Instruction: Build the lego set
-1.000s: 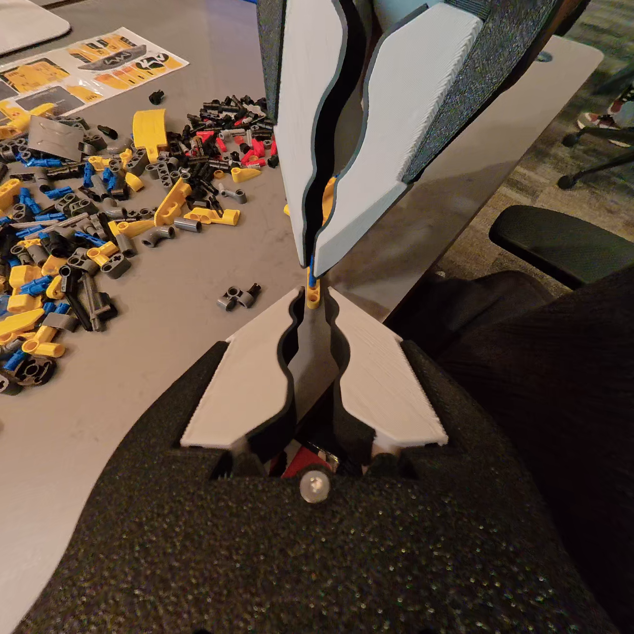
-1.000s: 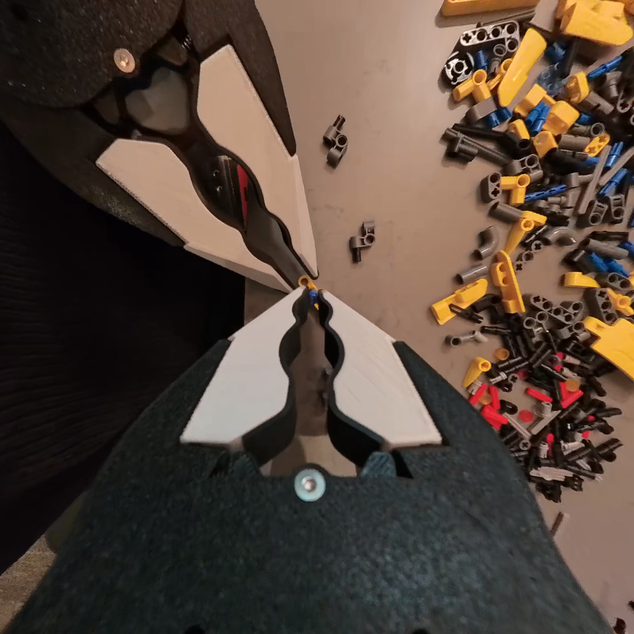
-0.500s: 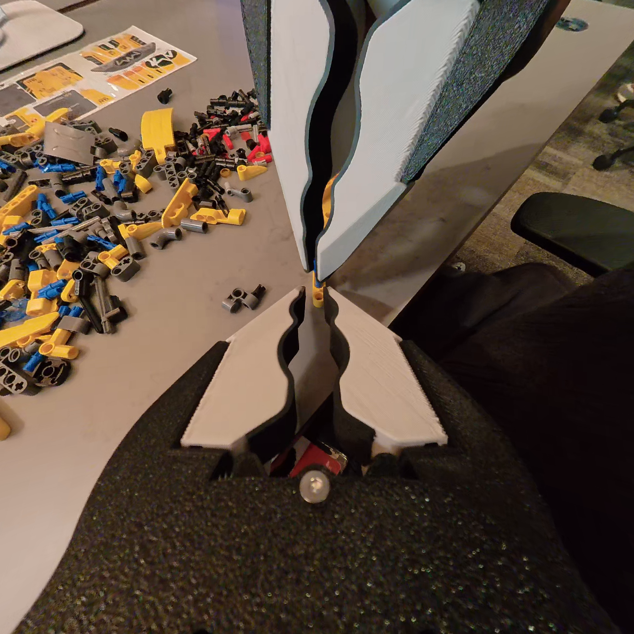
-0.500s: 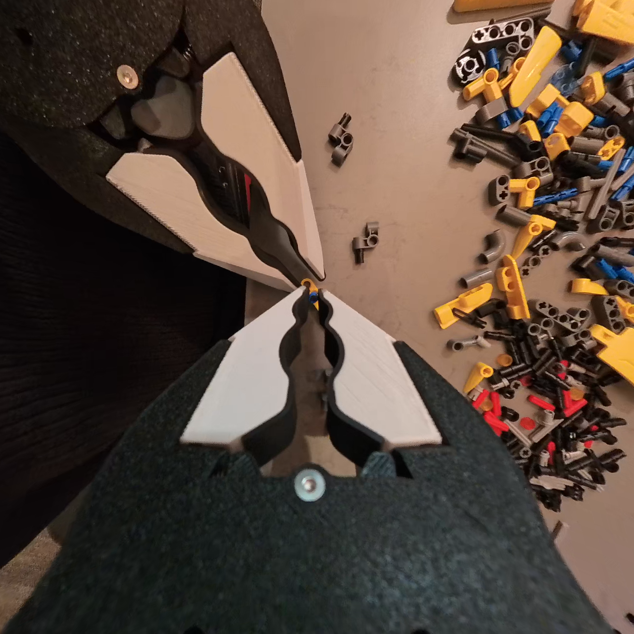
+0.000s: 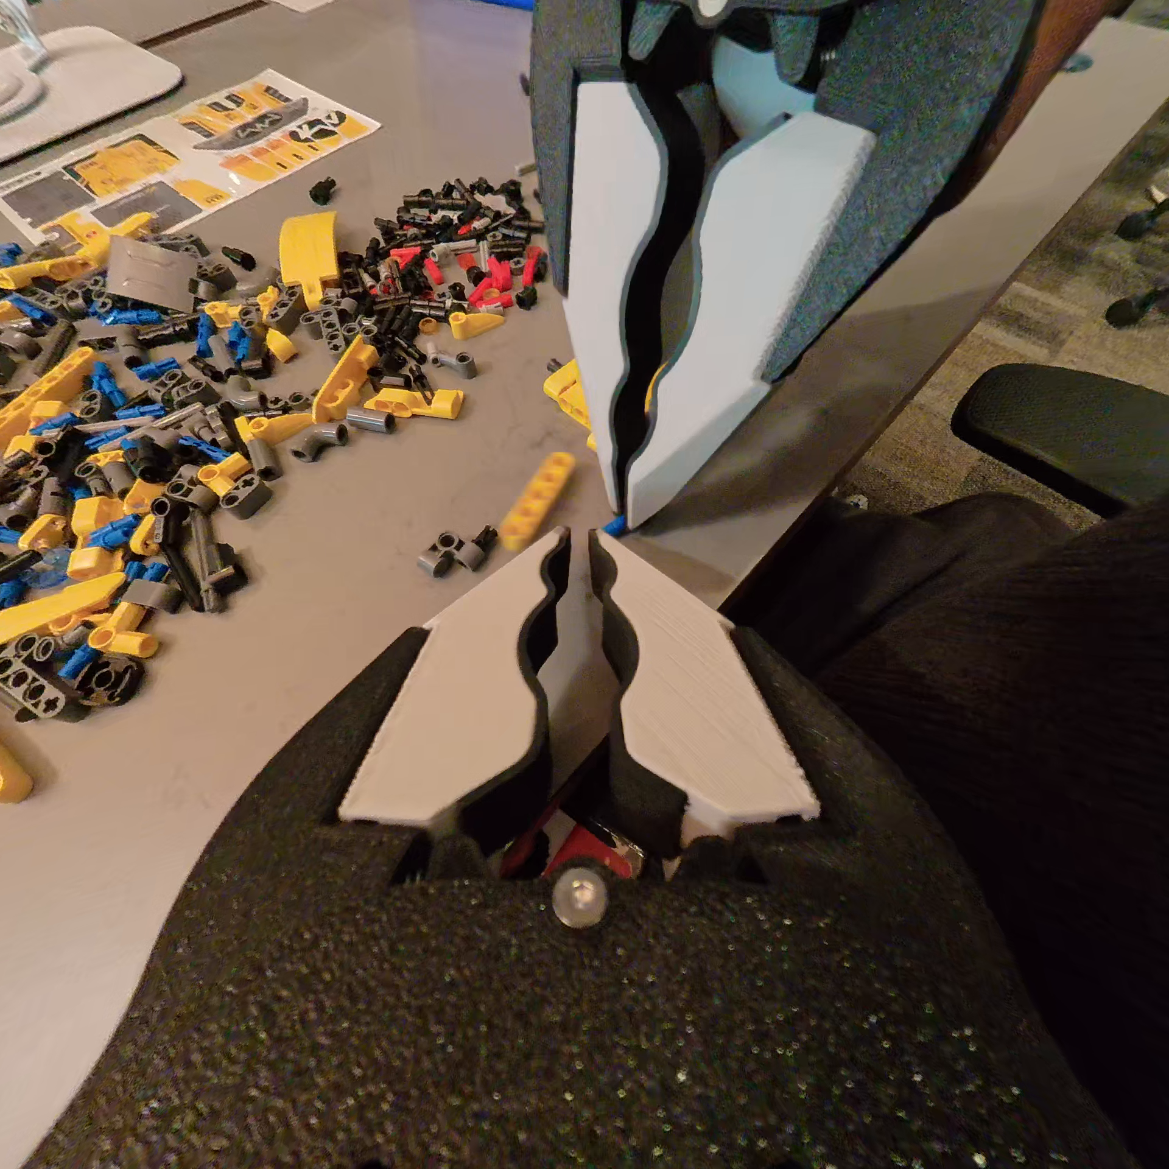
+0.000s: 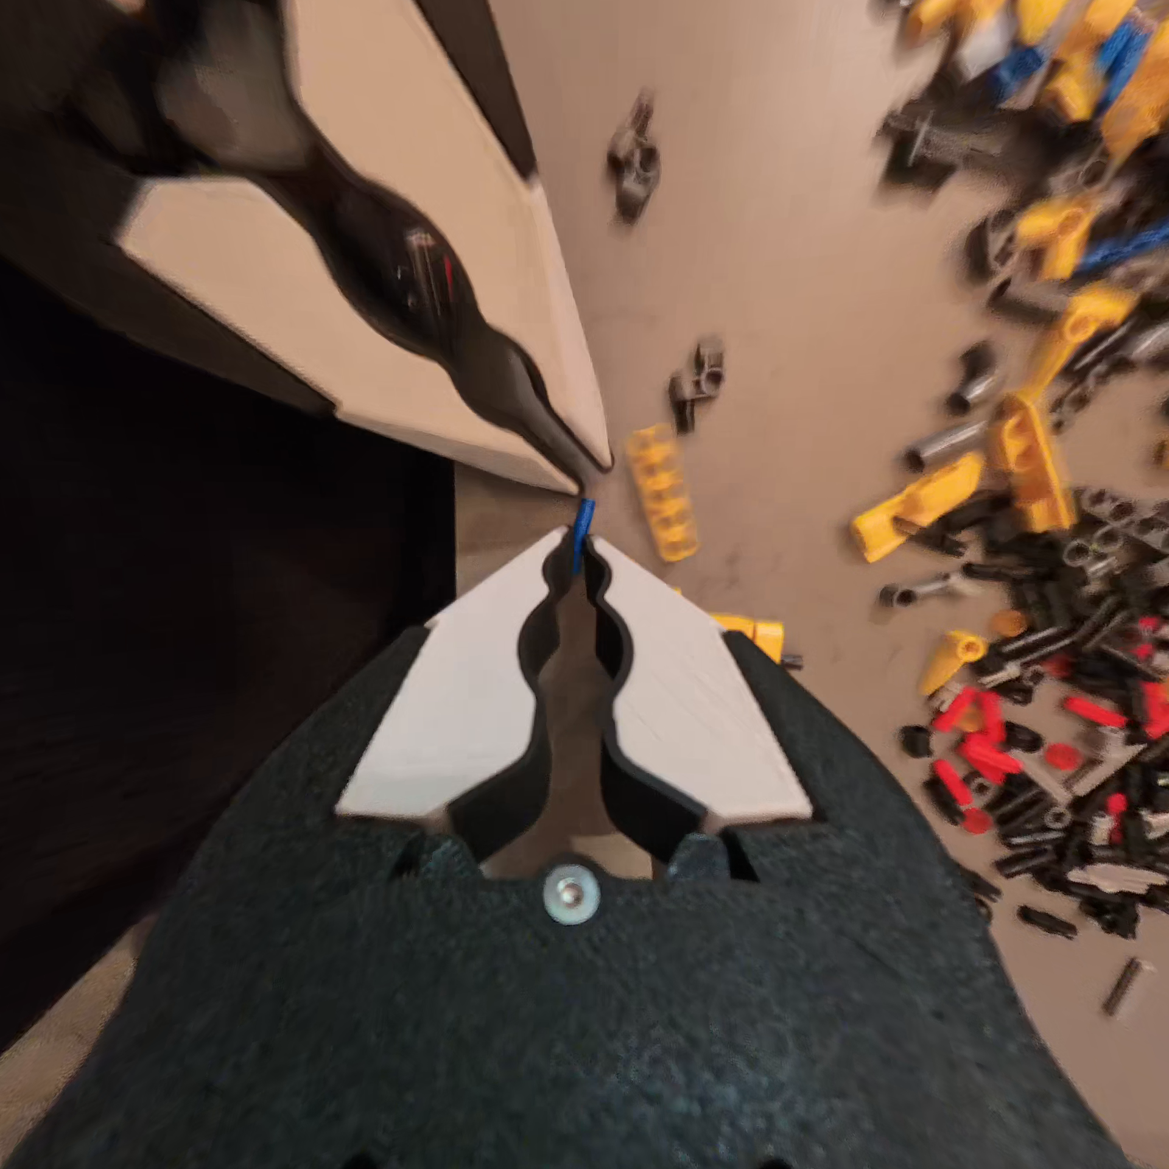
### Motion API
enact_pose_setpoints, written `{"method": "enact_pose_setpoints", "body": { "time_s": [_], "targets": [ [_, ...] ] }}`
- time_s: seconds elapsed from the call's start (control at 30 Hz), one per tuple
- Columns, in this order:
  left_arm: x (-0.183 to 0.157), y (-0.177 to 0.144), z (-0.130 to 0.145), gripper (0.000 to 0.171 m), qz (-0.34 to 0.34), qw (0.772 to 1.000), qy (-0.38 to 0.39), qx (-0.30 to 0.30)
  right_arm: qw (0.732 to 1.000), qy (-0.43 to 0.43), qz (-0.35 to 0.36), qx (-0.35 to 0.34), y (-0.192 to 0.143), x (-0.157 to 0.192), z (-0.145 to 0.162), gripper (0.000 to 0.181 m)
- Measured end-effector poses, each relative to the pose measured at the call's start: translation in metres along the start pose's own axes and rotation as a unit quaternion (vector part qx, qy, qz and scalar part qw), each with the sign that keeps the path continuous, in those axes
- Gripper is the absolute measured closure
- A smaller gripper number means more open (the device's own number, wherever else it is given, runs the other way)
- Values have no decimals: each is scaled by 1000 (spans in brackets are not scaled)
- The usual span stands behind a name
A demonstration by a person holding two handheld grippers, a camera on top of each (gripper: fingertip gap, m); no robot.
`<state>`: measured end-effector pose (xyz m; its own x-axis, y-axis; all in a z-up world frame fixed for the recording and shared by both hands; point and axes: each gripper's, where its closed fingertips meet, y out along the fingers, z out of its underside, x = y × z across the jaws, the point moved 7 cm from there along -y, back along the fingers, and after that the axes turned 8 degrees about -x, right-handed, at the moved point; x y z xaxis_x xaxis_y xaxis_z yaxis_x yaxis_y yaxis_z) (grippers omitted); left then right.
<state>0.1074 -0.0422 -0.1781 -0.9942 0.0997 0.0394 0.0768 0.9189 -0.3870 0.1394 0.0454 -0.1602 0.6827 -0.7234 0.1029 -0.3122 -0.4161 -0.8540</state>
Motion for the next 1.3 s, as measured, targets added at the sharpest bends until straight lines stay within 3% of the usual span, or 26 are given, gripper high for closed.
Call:
{"method": "enact_pose_setpoints", "body": {
  "time_s": [0.23, 0.4, 0.47, 0.57, 0.63, 0.77, 0.87, 1.0, 1.3],
  "targets": [
    [2, -2, 0, 166, 13, 1000, -16, -12, 999, -24, 18, 13, -3, 0, -6, 179],
    [16, -8, -2, 164, 53, 991, -115, -52, 996, -59, 45, -45, -15, 0, -16, 179],
    [25, -16, -7, 161, 110, 966, -209, -106, 990, -90, 67, -81, -23, 2, -22, 179],
    [40, -32, -17, 153, 219, 884, -358, -205, 975, -146, 94, -141, -35, 11, -32, 178],
    [46, -34, -16, 152, 258, 844, -414, -223, 960, -185, 116, -175, -42, 18, -38, 179],
    [40, -34, -18, 152, 297, 813, -445, -230, 932, -247, 160, -212, -50, 28, -47, 178],
    [38, -37, -21, 164, 311, 803, -448, -241, 923, -270, 172, -215, -51, 33, -48, 178],
    [38, -40, -23, 166, 334, 782, -461, -255, 913, -281, 180, -233, -55, 38, -51, 178],
    [35, -41, -24, 168, 436, 662, -539, -284, 862, -321, 217, -327, -65, 48, -56, 168]
  ]
}}
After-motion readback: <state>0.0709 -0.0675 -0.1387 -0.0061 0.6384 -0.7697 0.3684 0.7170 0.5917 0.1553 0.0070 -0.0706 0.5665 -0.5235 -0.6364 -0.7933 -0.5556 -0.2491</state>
